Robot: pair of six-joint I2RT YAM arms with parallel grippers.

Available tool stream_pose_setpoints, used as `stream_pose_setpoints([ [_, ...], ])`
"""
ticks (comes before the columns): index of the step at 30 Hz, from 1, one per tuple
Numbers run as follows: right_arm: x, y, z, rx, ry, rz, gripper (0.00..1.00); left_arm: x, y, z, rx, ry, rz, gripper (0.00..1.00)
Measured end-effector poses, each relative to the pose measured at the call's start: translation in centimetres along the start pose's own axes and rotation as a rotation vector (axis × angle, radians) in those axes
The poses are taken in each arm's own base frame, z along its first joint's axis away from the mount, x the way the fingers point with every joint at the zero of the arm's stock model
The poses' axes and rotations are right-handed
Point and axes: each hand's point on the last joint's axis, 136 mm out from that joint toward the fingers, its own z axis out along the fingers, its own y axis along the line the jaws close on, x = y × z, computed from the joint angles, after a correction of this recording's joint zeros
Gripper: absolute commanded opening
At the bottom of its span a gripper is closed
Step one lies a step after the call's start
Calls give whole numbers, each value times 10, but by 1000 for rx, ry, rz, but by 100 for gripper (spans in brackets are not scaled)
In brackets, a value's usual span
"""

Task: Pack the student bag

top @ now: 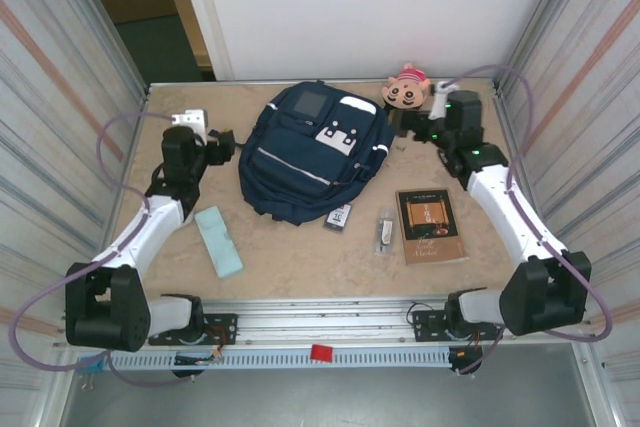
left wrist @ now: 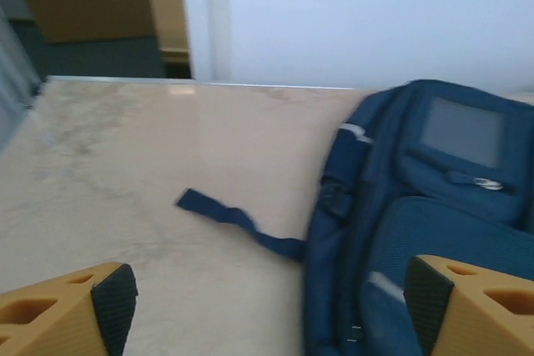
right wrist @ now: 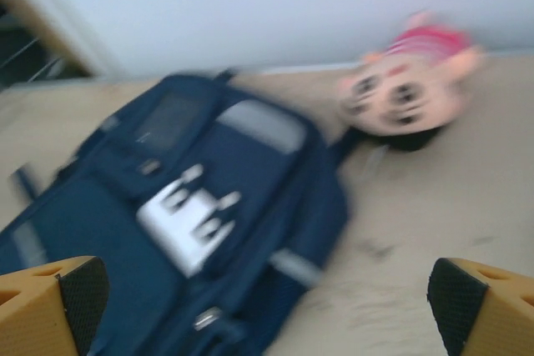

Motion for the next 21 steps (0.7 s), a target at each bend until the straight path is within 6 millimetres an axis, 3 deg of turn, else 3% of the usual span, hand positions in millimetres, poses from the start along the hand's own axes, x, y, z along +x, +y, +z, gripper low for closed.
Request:
stream_pose_setpoints([
  [2,28,32,9,-62,93,28,84,10,-13,10,51,72,-39,82],
  [4,56,48,22,-80,183,76,81,33,-21,26,79,176,-79,80],
  [8,114,46,54,-24,339,211,80,96,-26,58,86,420,-152,72],
  [12,157,37,77,45,448,281,78,145,-29,65,85,590,-218,57],
  [17,189,39,94,79,523,305,75,162,-33,56,68,663,-259,44],
  [21,202,42,100,84,546,303,73,170,-35,45,62,676,-266,36],
])
